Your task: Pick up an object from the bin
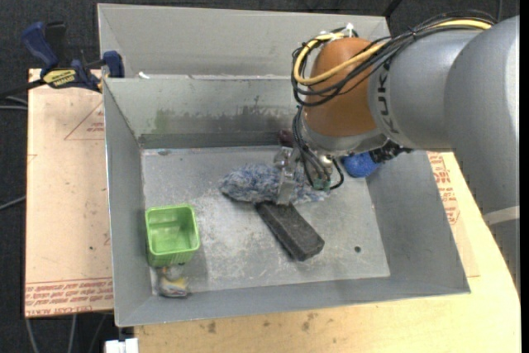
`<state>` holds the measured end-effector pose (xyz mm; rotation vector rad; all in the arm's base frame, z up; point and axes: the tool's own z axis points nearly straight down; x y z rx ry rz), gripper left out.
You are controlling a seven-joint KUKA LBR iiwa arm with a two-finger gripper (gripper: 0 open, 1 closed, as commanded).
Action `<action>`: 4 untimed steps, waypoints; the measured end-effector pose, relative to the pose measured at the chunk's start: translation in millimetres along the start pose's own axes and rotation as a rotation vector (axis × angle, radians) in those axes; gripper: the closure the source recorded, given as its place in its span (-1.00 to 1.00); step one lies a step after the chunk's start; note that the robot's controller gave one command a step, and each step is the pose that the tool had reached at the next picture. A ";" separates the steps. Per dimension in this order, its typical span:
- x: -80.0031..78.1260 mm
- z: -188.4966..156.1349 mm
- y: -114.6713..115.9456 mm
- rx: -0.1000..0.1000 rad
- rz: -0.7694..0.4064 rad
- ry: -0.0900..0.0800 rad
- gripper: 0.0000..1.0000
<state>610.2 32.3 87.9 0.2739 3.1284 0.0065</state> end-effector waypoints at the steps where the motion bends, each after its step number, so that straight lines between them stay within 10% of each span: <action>1: 0.0 0.0 0.0 0.000 0.000 0.000 1.00; 2: -10.4 -76.9 -3.4 0.003 -0.021 -0.001 1.00; 3: -10.4 -76.9 -3.5 0.003 -0.021 -0.001 1.00; 4: -7.7 -186.2 -14.3 0.003 -0.039 -0.002 1.00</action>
Offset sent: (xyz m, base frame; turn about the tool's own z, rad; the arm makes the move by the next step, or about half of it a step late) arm 0.0090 -0.0061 0.0771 -0.0223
